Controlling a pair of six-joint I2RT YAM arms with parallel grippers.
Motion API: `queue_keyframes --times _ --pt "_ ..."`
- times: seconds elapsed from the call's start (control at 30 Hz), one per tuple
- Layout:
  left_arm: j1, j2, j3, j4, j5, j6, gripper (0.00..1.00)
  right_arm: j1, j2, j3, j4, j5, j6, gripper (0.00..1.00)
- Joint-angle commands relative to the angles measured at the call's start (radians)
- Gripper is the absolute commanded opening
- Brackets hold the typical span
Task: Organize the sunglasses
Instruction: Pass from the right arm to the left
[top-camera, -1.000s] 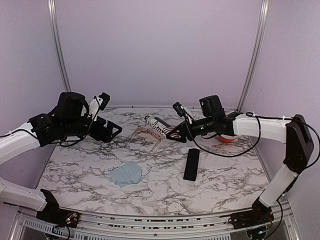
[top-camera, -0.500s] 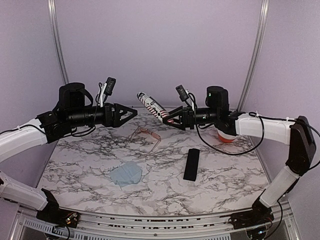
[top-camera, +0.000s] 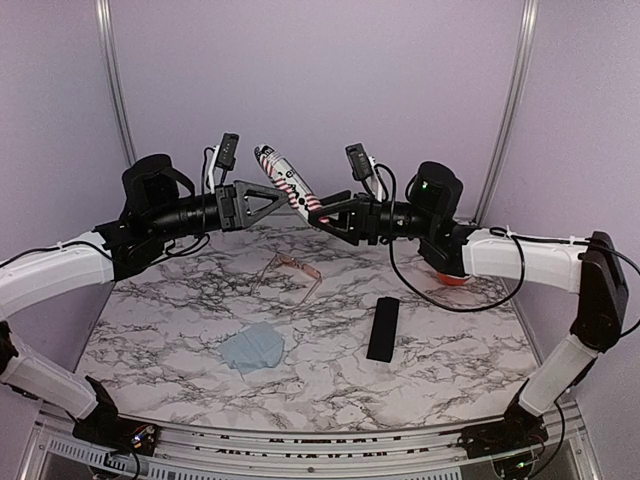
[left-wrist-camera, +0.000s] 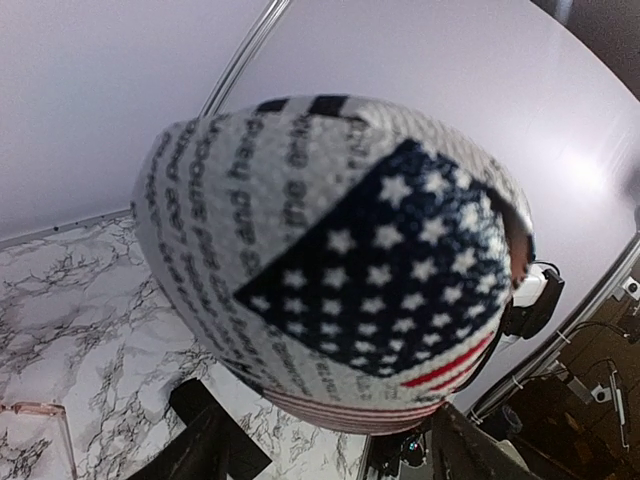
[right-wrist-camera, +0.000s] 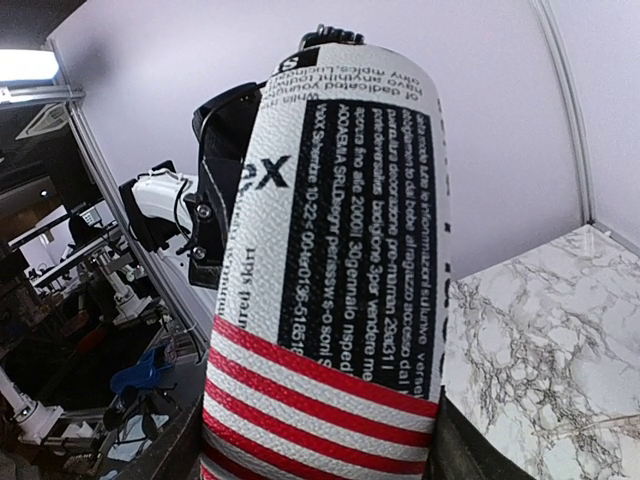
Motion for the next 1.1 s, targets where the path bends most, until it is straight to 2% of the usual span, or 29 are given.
queue_keyframes --times 0.0,0.5,0.57,0.77,1.07 --pt "0.001 0.007 0.02 0.145 0.04 -0.074 0.69 0.022 0.015 0.069 0.123 0.039 0.047 0.24" --pt "0.0 0.037 0.018 0.246 0.089 -0.16 0.56 0.057 0.053 0.107 0.087 0.055 0.019 0.25" --pt "-0.002 0.036 0.015 0.253 0.089 -0.166 0.56 0.058 0.055 0.107 0.082 0.061 0.014 0.25" --pt "-0.006 0.035 0.009 0.266 0.107 -0.175 0.64 0.059 0.062 0.112 0.077 0.067 0.011 0.25" --pt "-0.011 0.039 0.001 0.289 0.107 -0.188 0.64 0.061 0.074 0.121 0.095 0.061 0.028 0.24"
